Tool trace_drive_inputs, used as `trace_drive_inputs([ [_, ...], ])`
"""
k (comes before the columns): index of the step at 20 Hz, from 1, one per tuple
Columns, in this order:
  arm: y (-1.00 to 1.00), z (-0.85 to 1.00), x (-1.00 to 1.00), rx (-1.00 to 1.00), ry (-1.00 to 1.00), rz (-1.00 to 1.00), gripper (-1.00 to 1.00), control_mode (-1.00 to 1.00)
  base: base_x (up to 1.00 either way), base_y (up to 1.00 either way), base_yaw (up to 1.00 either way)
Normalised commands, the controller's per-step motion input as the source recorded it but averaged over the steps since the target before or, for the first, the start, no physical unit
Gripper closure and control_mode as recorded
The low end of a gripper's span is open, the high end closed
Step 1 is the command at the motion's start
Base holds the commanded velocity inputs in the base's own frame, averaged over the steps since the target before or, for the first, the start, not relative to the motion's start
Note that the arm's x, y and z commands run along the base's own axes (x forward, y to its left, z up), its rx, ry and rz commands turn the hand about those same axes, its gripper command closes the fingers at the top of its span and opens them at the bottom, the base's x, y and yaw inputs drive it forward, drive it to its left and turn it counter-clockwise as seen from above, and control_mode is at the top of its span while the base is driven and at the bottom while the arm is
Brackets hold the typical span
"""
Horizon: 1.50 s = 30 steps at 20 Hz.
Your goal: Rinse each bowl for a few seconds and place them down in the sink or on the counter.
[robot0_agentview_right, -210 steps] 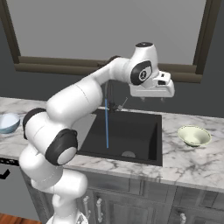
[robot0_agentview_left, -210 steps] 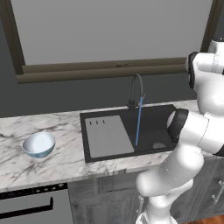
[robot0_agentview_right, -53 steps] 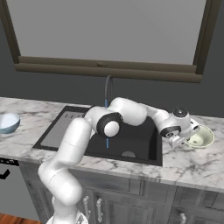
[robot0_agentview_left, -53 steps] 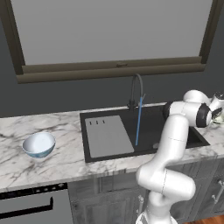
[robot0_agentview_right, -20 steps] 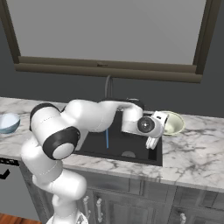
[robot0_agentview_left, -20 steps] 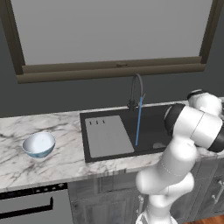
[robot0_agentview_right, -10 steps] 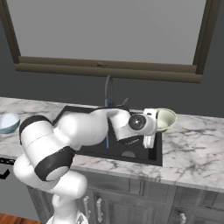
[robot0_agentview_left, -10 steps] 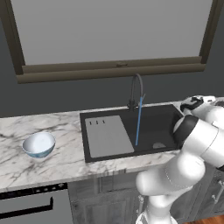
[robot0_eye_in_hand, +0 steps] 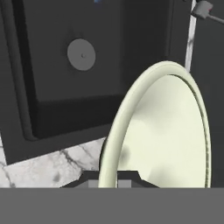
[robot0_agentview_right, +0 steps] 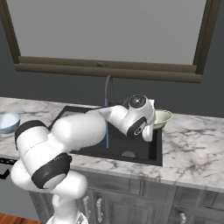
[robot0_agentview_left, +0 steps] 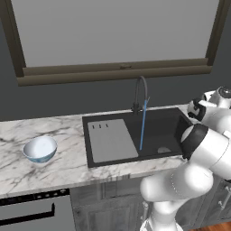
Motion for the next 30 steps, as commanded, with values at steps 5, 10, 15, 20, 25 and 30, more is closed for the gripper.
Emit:
trace_drive_inputs([
  [5, 0.0, 0.14, 0.0, 0.22, 0.21, 0.06, 1.0, -1.0, 0.0, 0.0, 0.0],
  [10, 0.01, 0.0, -0.02, 0.22, 0.11, 0.07, 1.0, -1.0, 0.0, 0.0, 0.0],
  [15, 0.24, 0.0, -0.02, 0.07, 0.0, 0.09, 1.0, -1.0, 0.0, 0.0, 0.0],
  [20, 0.38, 0.0, -0.03, -0.04, -0.05, 0.07, 1.0, -1.0, 0.0, 0.0, 0.0],
  [25, 0.48, 0.0, 0.0, -0.11, -0.04, 0.03, 1.0, -1.0, 0.0, 0.0, 0.0],
  [30, 0.53, -0.01, 0.0, -0.1, -0.02, 0.03, 1.0, -1.0, 0.0, 0.0, 0.0],
])
